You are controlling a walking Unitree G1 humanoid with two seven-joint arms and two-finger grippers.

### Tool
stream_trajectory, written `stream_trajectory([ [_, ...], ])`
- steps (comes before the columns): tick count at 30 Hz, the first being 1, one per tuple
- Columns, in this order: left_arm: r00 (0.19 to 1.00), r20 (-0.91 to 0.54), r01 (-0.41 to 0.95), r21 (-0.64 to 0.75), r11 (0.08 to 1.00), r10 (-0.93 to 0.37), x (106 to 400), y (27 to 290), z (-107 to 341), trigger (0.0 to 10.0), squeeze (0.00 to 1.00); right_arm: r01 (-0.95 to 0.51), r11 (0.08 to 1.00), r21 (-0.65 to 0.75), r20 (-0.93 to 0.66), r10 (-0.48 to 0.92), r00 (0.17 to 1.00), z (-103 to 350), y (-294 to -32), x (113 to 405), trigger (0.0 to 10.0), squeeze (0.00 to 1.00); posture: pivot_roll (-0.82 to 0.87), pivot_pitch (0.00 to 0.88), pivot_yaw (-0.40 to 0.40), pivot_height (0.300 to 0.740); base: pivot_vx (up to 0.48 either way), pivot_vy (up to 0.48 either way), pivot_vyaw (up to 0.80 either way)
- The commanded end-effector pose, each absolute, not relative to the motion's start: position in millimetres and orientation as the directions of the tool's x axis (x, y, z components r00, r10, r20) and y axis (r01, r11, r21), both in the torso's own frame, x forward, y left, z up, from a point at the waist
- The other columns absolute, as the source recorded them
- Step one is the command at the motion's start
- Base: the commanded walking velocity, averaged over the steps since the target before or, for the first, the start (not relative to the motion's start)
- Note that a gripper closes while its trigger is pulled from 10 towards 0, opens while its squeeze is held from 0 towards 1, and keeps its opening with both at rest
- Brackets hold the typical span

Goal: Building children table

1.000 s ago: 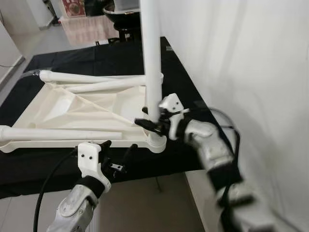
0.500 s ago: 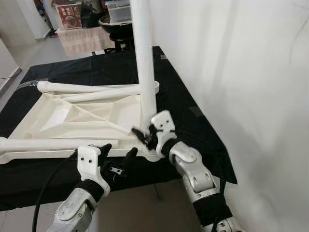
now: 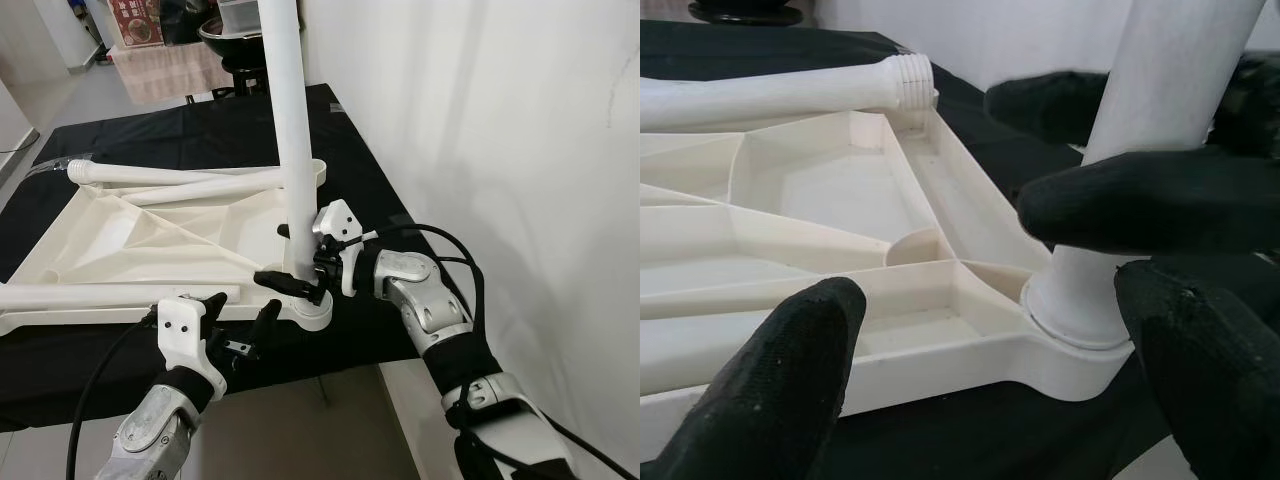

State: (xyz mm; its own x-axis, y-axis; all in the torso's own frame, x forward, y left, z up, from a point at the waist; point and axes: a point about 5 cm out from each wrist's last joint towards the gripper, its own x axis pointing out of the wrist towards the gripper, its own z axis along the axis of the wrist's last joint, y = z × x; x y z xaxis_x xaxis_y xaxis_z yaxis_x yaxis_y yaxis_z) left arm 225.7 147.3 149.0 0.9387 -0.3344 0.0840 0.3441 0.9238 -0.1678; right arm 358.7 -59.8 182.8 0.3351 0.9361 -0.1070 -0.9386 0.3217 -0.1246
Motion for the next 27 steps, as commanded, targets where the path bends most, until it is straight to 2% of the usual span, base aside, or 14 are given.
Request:
stream_trajectory([
  [1, 0.943, 0.069, 0.333, -0.167, 0.928, -0.326, 225.3, 148.3, 145.0, 10.0, 0.0, -0.95, 0.289, -0.118, -0.1, 0.948, 0.301, 186.1, -54.9, 360.0, 10.0, 0.0, 0.03, 0.087, 0.039, 0.74, 0.0, 0.0, 0.0],
  [2, 0.943, 0.069, 0.333, -0.167, 0.928, -0.326, 225.3, 148.3, 145.0, 10.0, 0.0, -0.95, 0.289, -0.118, -0.1, 0.948, 0.301, 186.1, -54.9, 360.0, 10.0, 0.0, 0.03, 0.087, 0.039, 0.74, 0.0, 0.0, 0.0],
  [3, 0.943, 0.069, 0.333, -0.167, 0.928, -0.326, 225.2, 147.9, 145.1, 10.0, 0.0, -0.953, 0.289, -0.091, -0.094, 0.95, 0.297, 189.1, -55.7, 363.2, 1.9, 0.0, 0.03, 0.087, 0.039, 0.74, 0.0, 0.0, 0.0],
  [4, 0.943, 0.069, 0.333, -0.167, 0.928, -0.326, 225.2, 147.9, 145.1, 10.0, 0.0, -0.953, 0.289, -0.091, -0.094, 0.95, 0.297, 189.1, -55.7, 363.2, 1.9, 0.0, 0.03, 0.087, 0.039, 0.74, 0.0, 0.0, 0.0],
  [5, 0.943, 0.07, 0.333, -0.167, 0.928, -0.326, 225.0, 147.6, 145.1, 10.0, 0.0, -0.955, 0.288, -0.068, -0.086, 0.952, 0.293, 191.3, -56.4, 365.2, 0.0, 0.0, 0.03, 0.089, 0.039, 0.74, 0.0, 0.0, 0.0],
  [12, 0.942, 0.07, 0.335, -0.169, 0.927, -0.328, 224.2, 146.4, 145.4, 10.0, 0.0, -0.949, 0.308, -0.072, -0.13, 0.94, 0.315, 187.3, -62.0, 368.9, 0.0, 0.0, 0.03, 0.094, 0.036, 0.74, 0.0, 0.0, 0.0],
  [17, 0.942, 0.073, 0.335, -0.169, 0.927, -0.327, 223.2, 146.2, 146.4, 10.0, 0.0, -0.901, 0.411, -0.138, -0.186, 0.883, 0.431, 178.1, -70.5, 371.3, 0.0, 0.0, 0.02, 0.105, 0.028, 0.74, 0.0, 0.0, 0.0],
  [18, 0.943, 0.073, 0.334, -0.168, 0.928, -0.326, 223.0, 147.1, 146.6, 10.0, 0.0, -0.718, 0.687, -0.115, -0.171, 0.698, 0.695, 166.6, -73.3, 374.4, 0.0, 0.0, 0.01, 0.108, 0.025, 0.74, 0.0, 0.0, 0.0],
  [19, 0.943, 0.073, 0.333, -0.167, 0.928, -0.325, 222.9, 148.1, 146.7, 10.0, 0.0, -0.527, 0.844, -0.097, -0.18, 0.506, 0.843, 157.9, -80.1, 375.5, 0.0, 0.0, 0.01, 0.11, 0.027, 0.74, 0.0, 0.0, 0.0],
  [20, 0.943, 0.073, 0.333, -0.167, 0.928, -0.325, 222.9, 148.1, 146.7, 10.0, 0.0, -0.527, 0.844, -0.097, -0.18, 0.506, 0.843, 157.9, -80.1, 375.5, 0.0, 0.0, 0.01, 0.11, 0.027, 0.74, 0.0, 0.0, 0.0],
  [21, 0.943, 0.074, 0.332, -0.167, 0.928, -0.324, 223.4, 149.4, 147.3, 10.0, 0.0, -0.493, 0.867, -0.073, -0.188, 0.474, 0.86, 144.1, -68.3, 352.1, 0.0, 0.0, 0.01, 0.115, 0.041, 0.74, 0.0, 0.0, 0.0],
  [22, 0.943, 0.07, 0.331, -0.165, 0.929, -0.324, 224.5, 151.4, 145.7, 10.0, 0.0, -0.619, 0.78, -0.091, -0.159, 0.602, 0.783, 137.0, -37.2, 312.7, 0.0, 0.0, -0.02, 0.108, 0.06, 0.74, 0.0, 0.0, 0.0],
  [23, 0.943, 0.069, 0.332, -0.165, 0.929, -0.325, 224.8, 151.8, 145.1, 10.0, 0.0, -0.668, 0.736, -0.111, -0.146, 0.652, 0.744, 138.0, -28.8, 304.0, 0.0, 0.0, -0.02, 0.108, 0.06, 0.74, 0.0, 0.0, 0.0],
  [27, 0.94, 0.064, 0.341, -0.173, 0.924, -0.335, 227.2, 150.3, 143.6, 10.0, 0.0, -0.562, 0.824, -0.07, -0.138, 0.55, 0.824, 143.2, -46.3, 331.6, 0.0, 0.0, -0.01, 0.079, 0.057, 0.74, 0.0, 0.0, 0.0],
])
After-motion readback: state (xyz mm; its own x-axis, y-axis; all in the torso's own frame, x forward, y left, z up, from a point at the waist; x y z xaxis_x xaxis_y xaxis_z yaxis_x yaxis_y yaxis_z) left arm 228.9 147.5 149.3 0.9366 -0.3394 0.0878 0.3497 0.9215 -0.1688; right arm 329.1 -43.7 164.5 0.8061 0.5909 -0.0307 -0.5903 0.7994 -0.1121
